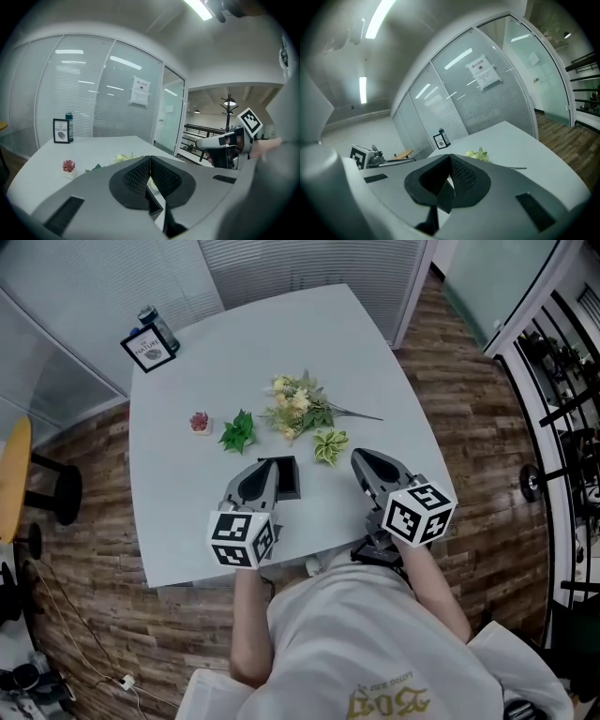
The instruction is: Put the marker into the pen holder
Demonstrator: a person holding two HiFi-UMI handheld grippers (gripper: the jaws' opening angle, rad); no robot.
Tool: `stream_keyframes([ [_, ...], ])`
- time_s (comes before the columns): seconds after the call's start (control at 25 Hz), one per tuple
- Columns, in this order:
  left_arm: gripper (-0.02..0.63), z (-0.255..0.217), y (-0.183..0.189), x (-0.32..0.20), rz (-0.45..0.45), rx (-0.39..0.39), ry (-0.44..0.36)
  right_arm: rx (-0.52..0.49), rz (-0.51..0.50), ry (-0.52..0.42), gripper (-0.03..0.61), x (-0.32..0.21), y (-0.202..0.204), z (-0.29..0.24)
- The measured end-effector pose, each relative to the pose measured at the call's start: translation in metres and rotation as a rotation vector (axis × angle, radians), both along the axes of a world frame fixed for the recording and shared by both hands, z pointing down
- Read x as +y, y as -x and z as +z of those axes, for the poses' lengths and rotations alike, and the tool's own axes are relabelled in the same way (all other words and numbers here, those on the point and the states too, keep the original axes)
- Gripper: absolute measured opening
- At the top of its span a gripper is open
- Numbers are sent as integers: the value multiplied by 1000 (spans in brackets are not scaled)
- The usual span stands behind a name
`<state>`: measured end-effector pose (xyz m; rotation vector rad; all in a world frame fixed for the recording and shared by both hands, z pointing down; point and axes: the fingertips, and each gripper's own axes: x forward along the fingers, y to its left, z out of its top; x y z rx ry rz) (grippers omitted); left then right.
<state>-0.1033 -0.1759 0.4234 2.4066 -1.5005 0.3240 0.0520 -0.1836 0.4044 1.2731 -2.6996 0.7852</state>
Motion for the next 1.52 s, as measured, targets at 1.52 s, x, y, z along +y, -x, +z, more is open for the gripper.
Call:
stream_keyframes([
  [1.52,12,10,20,4,-41,46,38,43,-78,-13,15,5,22,2],
])
